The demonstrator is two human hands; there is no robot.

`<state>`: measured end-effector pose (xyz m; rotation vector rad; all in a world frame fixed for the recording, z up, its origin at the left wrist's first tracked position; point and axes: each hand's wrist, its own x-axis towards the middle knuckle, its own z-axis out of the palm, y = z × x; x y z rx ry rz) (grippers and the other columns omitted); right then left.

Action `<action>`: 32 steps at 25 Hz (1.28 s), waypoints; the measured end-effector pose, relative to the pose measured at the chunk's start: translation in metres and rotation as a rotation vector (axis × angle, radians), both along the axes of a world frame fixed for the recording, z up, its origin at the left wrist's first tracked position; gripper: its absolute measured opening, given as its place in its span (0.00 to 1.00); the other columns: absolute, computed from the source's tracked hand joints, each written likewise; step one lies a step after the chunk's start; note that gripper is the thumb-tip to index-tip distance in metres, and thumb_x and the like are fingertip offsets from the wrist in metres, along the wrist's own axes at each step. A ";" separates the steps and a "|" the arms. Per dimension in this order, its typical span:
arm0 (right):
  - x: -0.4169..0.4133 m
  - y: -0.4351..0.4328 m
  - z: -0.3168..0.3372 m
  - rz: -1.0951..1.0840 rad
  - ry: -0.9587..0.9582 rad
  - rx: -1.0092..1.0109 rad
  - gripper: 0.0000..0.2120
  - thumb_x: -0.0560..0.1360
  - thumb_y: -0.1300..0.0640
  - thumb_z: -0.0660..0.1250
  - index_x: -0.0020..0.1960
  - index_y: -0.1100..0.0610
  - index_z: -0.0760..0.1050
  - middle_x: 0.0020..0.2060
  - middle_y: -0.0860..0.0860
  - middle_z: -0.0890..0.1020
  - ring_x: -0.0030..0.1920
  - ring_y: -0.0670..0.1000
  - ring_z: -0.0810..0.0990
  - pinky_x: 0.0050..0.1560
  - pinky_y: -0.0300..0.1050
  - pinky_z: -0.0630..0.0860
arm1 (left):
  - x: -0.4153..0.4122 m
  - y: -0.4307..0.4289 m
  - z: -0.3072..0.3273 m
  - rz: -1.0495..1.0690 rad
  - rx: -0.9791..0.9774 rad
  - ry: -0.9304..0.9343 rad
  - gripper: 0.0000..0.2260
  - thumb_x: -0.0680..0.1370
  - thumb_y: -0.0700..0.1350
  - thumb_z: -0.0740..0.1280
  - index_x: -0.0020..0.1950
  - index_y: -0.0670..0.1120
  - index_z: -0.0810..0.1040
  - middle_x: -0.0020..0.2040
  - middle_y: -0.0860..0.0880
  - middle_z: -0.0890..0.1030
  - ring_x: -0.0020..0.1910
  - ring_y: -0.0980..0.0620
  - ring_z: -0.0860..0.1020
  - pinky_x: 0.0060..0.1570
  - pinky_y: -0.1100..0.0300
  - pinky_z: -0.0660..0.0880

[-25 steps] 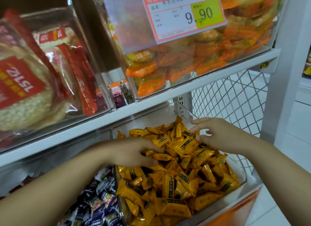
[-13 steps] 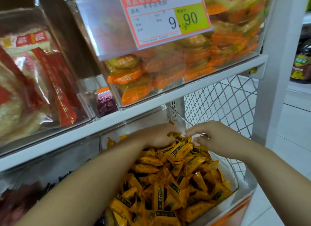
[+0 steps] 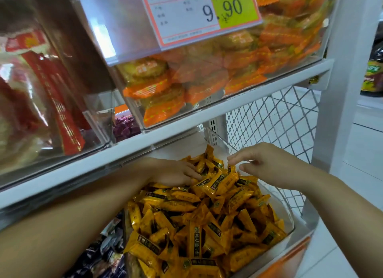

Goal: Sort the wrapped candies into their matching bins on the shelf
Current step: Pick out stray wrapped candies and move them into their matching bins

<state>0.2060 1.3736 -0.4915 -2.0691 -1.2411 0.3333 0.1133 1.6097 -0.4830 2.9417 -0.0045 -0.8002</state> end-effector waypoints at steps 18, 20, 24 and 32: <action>-0.010 -0.005 0.005 0.005 0.031 0.040 0.13 0.77 0.61 0.63 0.52 0.44 0.79 0.56 0.39 0.78 0.53 0.34 0.76 0.52 0.25 0.70 | -0.053 -0.025 0.040 0.209 -0.163 -0.009 0.16 0.82 0.47 0.55 0.70 0.55 0.68 0.73 0.55 0.65 0.70 0.58 0.63 0.64 0.63 0.59; -0.015 -0.014 0.012 -0.051 0.060 0.093 0.14 0.77 0.60 0.63 0.48 0.40 0.78 0.50 0.37 0.78 0.49 0.33 0.75 0.48 0.25 0.70 | -0.055 -0.041 0.049 0.192 -0.228 -0.148 0.16 0.82 0.45 0.57 0.68 0.55 0.70 0.69 0.54 0.69 0.65 0.58 0.68 0.63 0.61 0.65; -0.027 -0.040 0.016 -0.134 0.069 0.095 0.12 0.77 0.59 0.64 0.49 0.43 0.79 0.46 0.39 0.79 0.48 0.38 0.77 0.47 0.28 0.70 | -0.048 -0.096 0.045 -0.060 -0.303 -0.288 0.14 0.81 0.45 0.59 0.65 0.55 0.73 0.63 0.53 0.73 0.62 0.58 0.70 0.65 0.59 0.65; -0.049 -0.056 -0.002 -0.164 0.122 0.162 0.11 0.77 0.61 0.64 0.53 0.50 0.81 0.54 0.40 0.80 0.54 0.36 0.76 0.52 0.25 0.68 | -0.014 -0.074 0.001 -0.069 0.122 -0.126 0.19 0.78 0.60 0.55 0.70 0.65 0.62 0.71 0.53 0.66 0.71 0.47 0.61 0.69 0.42 0.59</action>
